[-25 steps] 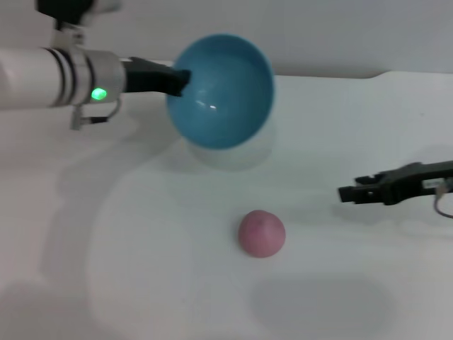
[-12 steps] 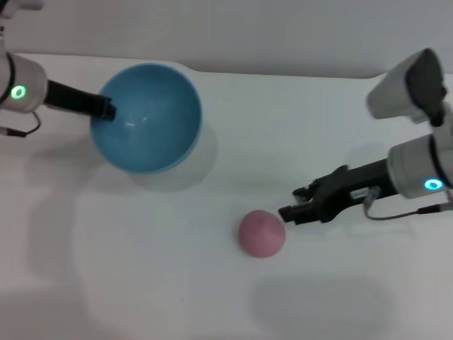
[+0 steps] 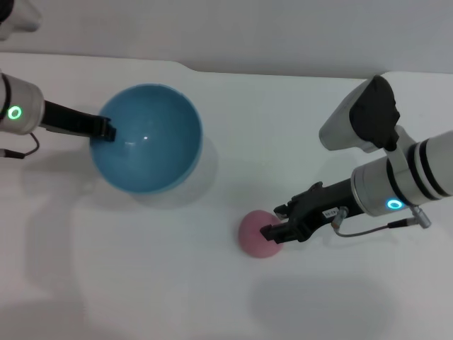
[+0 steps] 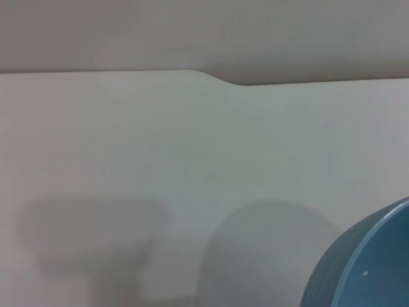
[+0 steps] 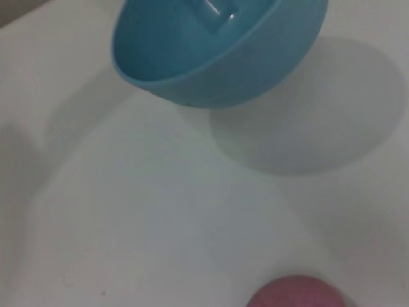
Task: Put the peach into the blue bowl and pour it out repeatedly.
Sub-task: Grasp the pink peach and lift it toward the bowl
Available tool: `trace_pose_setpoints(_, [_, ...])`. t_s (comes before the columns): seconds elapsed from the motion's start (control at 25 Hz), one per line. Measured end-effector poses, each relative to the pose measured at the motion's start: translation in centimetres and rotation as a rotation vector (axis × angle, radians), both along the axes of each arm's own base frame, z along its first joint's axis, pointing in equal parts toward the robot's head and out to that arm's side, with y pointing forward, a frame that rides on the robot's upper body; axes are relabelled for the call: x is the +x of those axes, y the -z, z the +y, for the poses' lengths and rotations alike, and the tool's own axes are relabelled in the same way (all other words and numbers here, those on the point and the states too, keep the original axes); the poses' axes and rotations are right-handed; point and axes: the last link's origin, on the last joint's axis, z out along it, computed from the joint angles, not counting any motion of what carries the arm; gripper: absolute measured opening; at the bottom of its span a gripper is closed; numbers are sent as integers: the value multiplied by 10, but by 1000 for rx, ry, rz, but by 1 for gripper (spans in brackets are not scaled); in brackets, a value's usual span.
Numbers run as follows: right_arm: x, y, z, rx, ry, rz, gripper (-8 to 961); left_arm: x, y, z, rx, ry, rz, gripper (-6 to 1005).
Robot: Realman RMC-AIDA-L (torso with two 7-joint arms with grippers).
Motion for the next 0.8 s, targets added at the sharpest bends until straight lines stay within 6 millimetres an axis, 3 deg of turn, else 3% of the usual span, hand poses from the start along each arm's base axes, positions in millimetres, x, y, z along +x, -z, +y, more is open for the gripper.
trace_pose_setpoints(0.6, [11,34,-14,35,18,-8,489,22,11,9,-35,55,-2,0])
trace_pose_setpoints(0.8, [14,37,-15,42,15,-22,487,24,12,9,-40,56,-10,0])
